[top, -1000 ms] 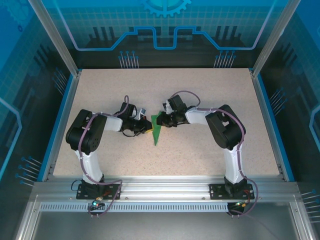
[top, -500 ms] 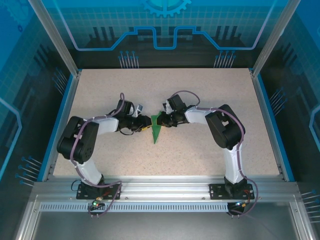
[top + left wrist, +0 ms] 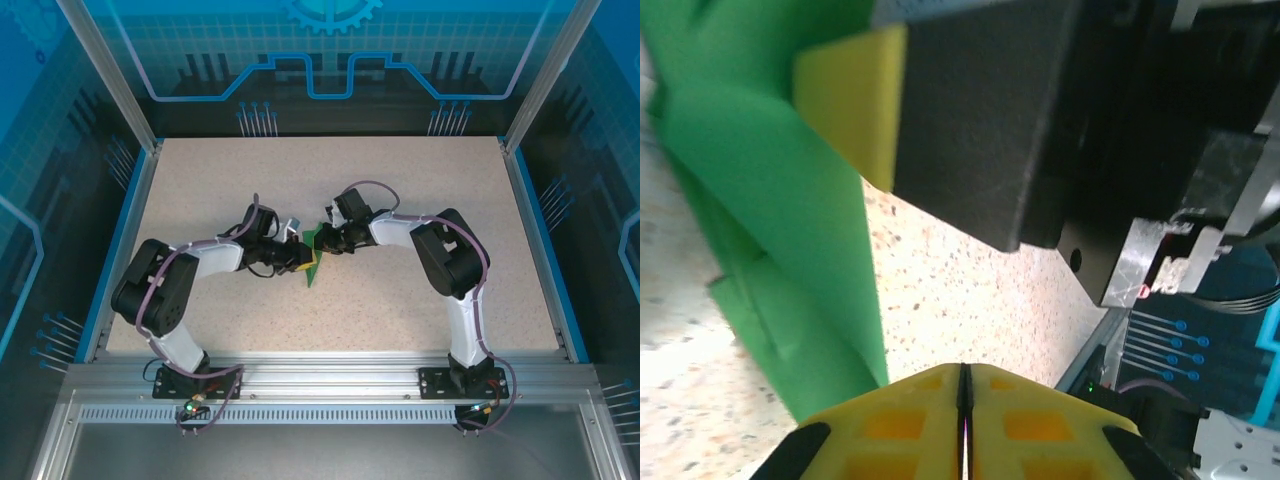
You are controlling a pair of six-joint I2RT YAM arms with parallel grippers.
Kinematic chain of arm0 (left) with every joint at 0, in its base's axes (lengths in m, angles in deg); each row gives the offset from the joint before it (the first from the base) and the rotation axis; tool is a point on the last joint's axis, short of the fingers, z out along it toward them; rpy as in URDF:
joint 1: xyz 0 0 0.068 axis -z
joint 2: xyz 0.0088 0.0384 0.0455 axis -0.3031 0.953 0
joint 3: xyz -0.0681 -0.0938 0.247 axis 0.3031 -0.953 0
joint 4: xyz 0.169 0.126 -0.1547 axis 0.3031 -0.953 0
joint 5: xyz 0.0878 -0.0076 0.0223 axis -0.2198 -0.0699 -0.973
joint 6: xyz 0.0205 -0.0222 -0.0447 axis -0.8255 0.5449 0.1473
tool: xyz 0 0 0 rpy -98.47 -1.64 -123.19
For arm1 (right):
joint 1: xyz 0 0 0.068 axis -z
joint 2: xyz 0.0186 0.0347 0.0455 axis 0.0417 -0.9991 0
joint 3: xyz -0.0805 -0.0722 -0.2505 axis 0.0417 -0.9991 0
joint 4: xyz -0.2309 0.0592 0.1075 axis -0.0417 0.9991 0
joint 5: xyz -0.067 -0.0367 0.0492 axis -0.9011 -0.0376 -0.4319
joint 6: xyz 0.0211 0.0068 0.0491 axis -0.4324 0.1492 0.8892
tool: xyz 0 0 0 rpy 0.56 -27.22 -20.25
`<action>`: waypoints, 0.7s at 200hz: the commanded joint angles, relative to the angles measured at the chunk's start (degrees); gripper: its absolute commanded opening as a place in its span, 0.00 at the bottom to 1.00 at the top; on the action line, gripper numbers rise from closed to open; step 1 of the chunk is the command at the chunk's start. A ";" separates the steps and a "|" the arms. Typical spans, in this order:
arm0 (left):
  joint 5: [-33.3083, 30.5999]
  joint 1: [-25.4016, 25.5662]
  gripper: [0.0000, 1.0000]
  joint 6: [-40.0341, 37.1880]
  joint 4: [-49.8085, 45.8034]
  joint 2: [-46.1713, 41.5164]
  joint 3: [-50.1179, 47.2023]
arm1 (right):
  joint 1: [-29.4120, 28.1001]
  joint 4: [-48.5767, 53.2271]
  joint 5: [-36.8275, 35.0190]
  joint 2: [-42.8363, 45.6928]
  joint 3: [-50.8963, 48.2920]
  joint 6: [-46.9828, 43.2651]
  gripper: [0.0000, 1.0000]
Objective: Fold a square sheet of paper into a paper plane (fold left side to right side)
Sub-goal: Fold the wing for the fifth time at the center of the table.
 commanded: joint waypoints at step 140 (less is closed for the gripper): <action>-3.77 0.67 0.07 -2.74 -7.46 8.81 2.67 | -1.20 7.20 -2.41 -2.89 0.22 -1.83 0.13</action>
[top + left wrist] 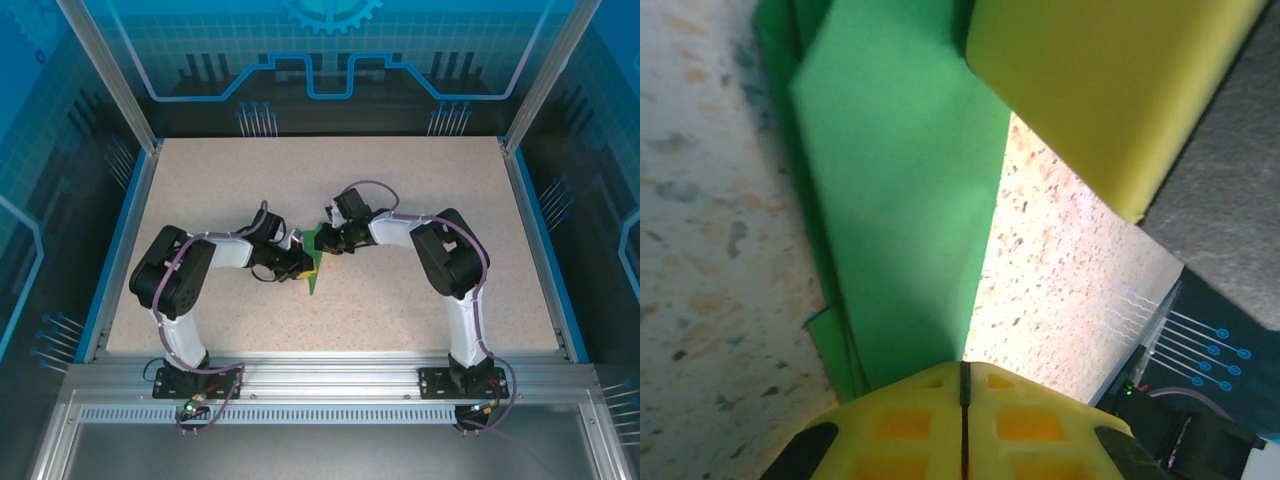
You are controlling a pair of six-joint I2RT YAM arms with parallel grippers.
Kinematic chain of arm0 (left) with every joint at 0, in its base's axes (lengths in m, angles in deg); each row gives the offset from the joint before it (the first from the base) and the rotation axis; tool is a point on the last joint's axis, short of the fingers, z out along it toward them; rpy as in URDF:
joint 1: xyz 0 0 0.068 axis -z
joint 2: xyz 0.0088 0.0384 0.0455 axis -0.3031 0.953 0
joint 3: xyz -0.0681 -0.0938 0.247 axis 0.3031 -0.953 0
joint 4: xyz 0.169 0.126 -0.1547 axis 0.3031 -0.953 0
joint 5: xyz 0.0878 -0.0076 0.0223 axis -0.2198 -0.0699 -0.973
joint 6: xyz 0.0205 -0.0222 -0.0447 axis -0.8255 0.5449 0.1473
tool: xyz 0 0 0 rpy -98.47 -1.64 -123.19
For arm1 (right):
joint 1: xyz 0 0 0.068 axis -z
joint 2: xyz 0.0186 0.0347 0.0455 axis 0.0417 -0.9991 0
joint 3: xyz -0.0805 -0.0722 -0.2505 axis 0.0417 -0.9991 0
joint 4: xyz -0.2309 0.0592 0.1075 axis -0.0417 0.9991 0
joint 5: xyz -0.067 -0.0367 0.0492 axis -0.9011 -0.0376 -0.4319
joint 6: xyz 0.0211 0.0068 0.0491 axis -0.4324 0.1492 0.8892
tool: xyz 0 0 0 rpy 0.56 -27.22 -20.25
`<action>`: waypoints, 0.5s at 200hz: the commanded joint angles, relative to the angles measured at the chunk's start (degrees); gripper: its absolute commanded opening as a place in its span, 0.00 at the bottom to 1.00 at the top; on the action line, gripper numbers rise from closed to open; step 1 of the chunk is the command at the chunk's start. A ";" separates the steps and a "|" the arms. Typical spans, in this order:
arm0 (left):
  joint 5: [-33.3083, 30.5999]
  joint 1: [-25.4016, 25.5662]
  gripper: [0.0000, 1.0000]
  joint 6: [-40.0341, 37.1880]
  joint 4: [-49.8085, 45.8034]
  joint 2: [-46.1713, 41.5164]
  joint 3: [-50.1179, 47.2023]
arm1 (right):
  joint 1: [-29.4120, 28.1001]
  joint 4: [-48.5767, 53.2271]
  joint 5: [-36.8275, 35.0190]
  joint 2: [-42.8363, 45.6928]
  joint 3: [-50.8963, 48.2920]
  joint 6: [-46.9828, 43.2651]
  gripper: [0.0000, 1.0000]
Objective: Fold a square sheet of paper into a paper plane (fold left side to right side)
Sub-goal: Fold the wing for the fifth time at the center of the table.
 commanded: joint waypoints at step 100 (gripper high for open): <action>-4.30 0.30 0.00 -2.46 -6.81 3.03 0.18 | -0.86 5.25 -1.18 -2.67 0.97 -2.49 0.12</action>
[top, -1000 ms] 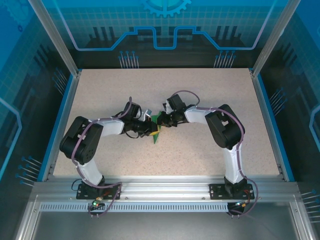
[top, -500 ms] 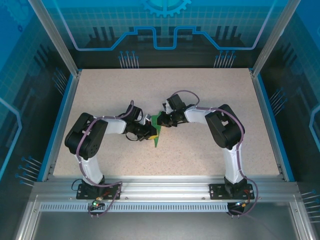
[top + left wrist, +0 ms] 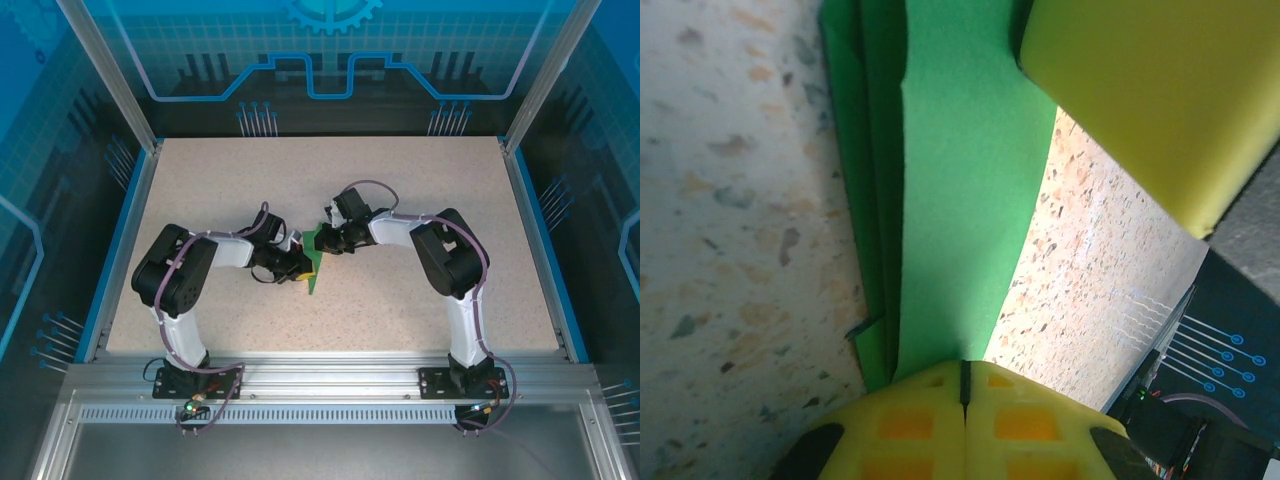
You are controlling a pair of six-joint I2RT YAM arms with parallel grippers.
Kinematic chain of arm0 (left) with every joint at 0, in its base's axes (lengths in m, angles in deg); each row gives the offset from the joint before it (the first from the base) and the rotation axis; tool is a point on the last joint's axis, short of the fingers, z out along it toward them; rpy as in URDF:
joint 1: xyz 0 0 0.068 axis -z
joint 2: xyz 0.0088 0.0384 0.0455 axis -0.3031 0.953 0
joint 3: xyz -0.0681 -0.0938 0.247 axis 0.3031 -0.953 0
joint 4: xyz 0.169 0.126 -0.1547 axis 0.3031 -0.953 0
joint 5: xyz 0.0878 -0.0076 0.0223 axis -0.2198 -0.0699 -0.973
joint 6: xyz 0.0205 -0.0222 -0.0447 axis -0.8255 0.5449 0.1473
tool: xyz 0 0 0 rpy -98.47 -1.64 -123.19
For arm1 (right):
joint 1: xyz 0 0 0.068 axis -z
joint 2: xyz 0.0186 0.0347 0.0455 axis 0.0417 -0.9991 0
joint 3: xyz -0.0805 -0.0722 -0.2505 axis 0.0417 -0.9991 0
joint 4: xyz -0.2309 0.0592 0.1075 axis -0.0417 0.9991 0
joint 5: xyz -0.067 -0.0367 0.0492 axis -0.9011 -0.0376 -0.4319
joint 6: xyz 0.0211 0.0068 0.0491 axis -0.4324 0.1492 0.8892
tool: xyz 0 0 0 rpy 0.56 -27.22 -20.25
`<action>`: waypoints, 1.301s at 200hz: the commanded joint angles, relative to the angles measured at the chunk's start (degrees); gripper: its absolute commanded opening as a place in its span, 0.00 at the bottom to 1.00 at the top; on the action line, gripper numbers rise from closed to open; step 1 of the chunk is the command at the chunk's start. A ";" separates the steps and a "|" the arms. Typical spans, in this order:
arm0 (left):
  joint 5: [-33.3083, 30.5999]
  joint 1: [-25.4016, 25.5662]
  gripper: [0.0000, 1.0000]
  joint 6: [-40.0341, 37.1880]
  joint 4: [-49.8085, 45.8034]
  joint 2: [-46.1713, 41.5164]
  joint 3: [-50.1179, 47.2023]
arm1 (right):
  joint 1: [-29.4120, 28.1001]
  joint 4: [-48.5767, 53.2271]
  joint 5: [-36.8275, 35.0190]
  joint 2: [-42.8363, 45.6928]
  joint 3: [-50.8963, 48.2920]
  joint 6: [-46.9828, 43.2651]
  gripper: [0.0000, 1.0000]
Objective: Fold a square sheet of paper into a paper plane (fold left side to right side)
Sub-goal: Fold the wing for the fifth time at the center of the table.
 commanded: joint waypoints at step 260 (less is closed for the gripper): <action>-5.63 0.20 0.00 -3.26 -9.94 3.34 0.29 | 9.74 11.90 -2.58 -10.44 17.60 -9.06 0.10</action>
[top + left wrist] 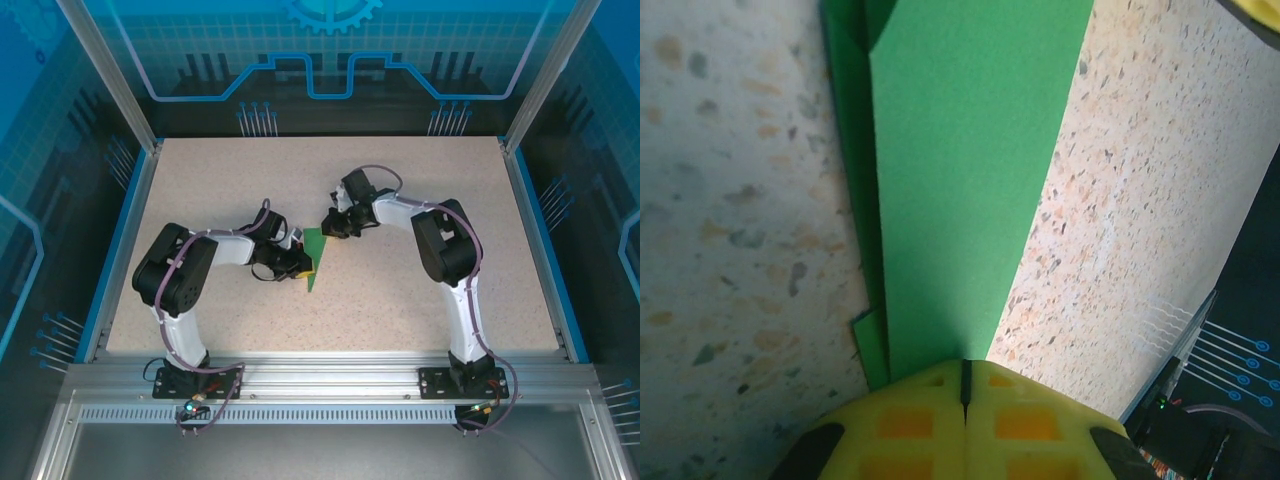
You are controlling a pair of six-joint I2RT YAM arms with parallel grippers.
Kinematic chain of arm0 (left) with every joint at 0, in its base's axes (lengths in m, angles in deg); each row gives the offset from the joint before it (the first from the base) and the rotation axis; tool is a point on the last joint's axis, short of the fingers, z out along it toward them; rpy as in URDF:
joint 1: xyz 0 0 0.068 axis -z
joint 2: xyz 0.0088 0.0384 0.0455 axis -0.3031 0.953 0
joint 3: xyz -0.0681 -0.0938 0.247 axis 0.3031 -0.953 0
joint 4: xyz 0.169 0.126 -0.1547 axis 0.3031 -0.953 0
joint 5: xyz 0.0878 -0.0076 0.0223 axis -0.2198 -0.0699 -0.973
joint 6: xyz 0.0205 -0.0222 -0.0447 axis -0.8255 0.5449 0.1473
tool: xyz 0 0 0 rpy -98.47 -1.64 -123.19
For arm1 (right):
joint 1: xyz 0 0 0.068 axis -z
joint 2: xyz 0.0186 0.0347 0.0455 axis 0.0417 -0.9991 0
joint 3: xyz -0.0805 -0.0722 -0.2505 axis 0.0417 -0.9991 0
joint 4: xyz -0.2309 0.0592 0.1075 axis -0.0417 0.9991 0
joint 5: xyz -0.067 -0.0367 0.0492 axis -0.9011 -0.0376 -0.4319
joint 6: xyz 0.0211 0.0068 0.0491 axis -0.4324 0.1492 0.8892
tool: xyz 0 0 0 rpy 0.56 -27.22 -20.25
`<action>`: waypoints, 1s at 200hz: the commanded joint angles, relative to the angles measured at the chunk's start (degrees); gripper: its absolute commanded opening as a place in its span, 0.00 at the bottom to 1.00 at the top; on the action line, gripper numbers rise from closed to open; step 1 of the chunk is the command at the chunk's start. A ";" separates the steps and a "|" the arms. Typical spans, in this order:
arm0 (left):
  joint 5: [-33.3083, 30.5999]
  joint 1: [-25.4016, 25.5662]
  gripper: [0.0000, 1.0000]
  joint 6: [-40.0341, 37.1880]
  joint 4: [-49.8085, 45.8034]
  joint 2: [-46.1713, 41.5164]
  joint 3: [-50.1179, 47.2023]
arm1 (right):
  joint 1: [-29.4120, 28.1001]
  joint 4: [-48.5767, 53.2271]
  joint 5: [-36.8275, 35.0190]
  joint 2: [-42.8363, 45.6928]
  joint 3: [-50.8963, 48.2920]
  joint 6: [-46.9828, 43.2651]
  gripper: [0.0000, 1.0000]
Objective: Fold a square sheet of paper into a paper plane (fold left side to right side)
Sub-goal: Fold the wing for the fifth time at the center of the table.
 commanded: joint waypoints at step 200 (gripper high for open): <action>-3.09 0.16 0.00 -0.58 -6.51 2.72 -1.57 | -5.26 -17.62 1.93 18.16 -23.54 11.34 0.09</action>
